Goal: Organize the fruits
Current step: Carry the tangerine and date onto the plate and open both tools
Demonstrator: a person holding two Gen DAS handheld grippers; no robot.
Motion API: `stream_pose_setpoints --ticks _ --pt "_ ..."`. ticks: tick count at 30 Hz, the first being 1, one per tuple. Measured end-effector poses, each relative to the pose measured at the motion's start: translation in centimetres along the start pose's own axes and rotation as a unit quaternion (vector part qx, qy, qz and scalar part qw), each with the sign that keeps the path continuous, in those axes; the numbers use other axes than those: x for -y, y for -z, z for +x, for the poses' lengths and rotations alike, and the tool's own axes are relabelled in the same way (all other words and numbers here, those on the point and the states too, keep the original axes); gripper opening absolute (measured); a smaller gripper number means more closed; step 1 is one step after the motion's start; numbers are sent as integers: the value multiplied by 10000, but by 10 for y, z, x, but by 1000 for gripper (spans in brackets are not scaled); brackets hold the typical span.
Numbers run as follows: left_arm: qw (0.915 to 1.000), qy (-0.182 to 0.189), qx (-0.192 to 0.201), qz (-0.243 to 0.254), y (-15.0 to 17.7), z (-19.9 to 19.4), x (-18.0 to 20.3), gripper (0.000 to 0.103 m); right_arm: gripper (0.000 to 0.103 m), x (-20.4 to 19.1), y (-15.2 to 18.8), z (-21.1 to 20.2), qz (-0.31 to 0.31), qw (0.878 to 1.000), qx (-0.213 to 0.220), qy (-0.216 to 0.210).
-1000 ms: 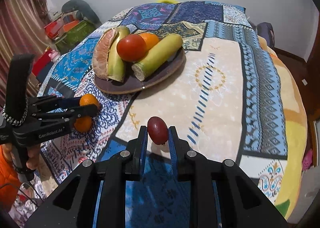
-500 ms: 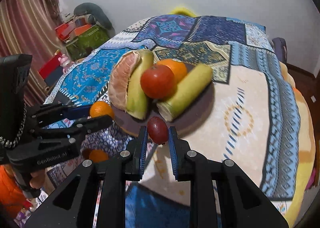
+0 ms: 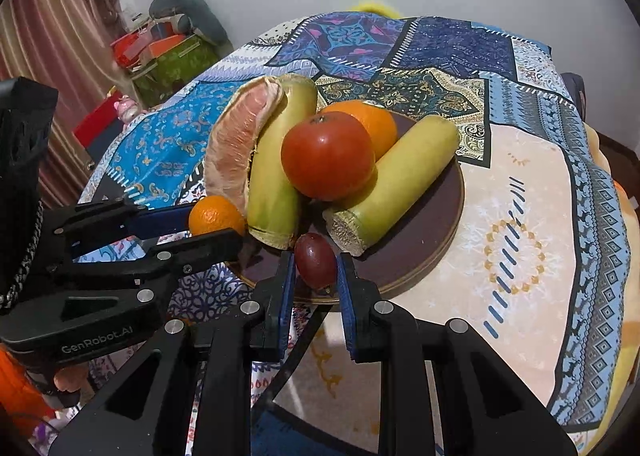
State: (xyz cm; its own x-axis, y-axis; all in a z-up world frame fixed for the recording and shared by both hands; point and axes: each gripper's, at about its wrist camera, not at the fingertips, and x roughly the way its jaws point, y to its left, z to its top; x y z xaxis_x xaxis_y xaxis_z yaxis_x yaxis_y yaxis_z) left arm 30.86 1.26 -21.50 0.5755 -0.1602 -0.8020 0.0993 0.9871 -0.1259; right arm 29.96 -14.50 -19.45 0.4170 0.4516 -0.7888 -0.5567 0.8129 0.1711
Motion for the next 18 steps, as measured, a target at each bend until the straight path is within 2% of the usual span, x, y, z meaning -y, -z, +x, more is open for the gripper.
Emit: stream_pose_setpoints --ticks 8,10,12,18 --pt "9999 6 -84 -63 4 -1 -4 38 20 0 1 2 28 10000 -59 13" --pt "10000 6 -48 -58 6 -5 -5 38 29 0 1 1 34 10000 -57 27" --pt "10000 -4 6 -28 7 -13 -5 39 33 -1 1 -2 51 10000 -6 58" --pt "9999 -63 147 34 12 -37 -6 39 33 -7 1 -17 64 9999 76 78"
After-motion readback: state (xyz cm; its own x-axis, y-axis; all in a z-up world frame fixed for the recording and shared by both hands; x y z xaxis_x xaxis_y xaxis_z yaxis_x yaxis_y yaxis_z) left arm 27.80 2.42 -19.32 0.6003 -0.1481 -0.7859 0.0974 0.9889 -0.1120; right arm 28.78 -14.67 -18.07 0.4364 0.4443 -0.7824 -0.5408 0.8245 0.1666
